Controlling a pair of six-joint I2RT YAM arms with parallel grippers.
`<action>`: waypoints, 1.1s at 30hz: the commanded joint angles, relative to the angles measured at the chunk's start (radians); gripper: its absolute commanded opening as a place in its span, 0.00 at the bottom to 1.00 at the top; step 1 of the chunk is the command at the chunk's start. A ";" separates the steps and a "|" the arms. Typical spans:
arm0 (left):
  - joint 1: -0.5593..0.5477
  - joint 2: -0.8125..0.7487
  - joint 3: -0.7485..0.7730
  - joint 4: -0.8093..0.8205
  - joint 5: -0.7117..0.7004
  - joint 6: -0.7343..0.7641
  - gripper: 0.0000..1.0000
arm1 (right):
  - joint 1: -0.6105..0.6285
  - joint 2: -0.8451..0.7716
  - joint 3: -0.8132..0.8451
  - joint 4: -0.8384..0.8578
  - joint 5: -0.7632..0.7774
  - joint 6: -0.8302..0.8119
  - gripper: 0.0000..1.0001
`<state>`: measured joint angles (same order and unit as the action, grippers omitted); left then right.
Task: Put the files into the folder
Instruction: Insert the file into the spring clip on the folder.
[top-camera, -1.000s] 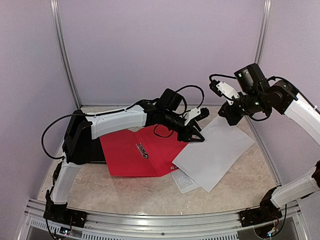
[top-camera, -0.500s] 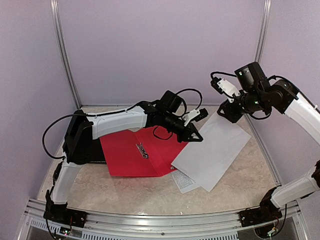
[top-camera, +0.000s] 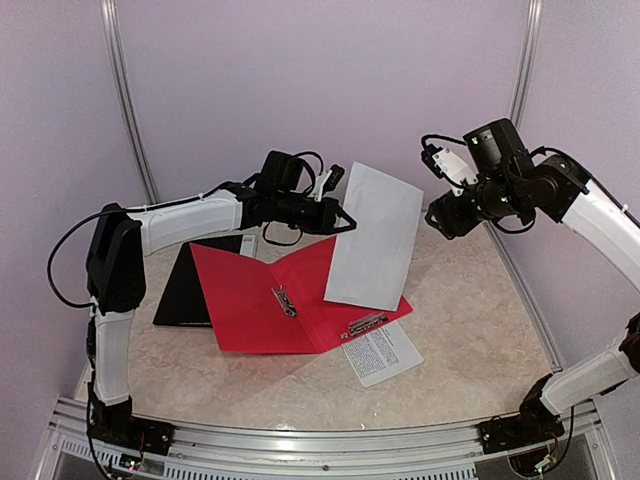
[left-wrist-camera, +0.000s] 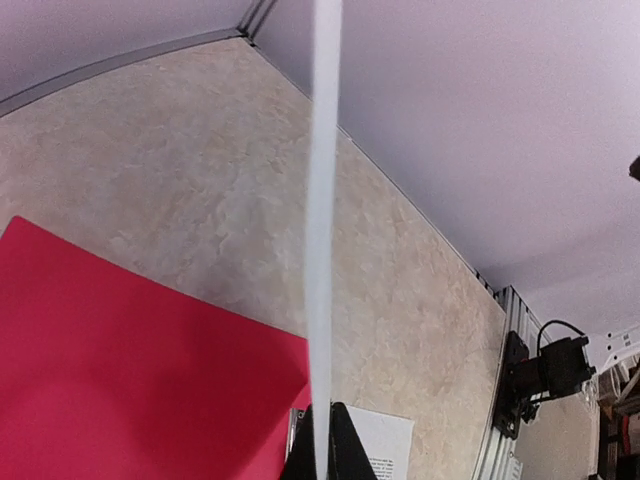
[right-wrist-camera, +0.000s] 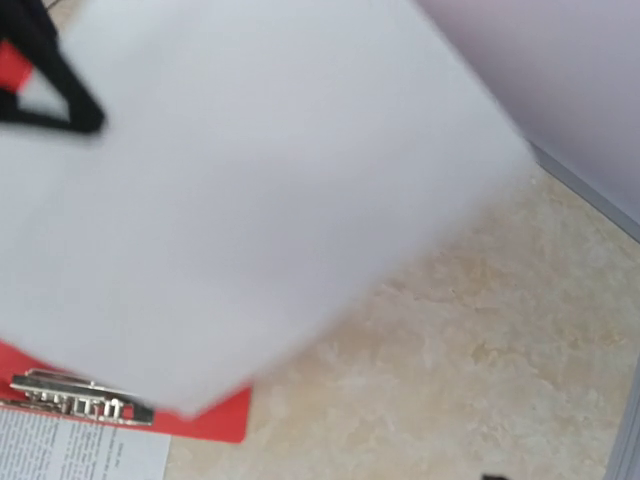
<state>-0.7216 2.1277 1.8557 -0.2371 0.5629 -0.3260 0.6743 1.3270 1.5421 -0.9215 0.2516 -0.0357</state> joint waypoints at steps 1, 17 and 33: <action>0.054 -0.065 -0.091 0.070 -0.126 -0.188 0.00 | 0.010 0.014 -0.020 0.032 -0.013 0.021 0.66; 0.127 -0.047 -0.317 0.126 -0.241 -0.387 0.00 | 0.010 0.026 -0.122 0.086 -0.050 0.033 0.65; 0.134 -0.039 -0.419 0.252 -0.221 -0.508 0.00 | 0.008 0.035 -0.211 0.113 -0.062 0.080 0.65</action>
<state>-0.5938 2.0716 1.4708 -0.0425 0.3325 -0.7929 0.6743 1.3441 1.3640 -0.8261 0.2008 0.0212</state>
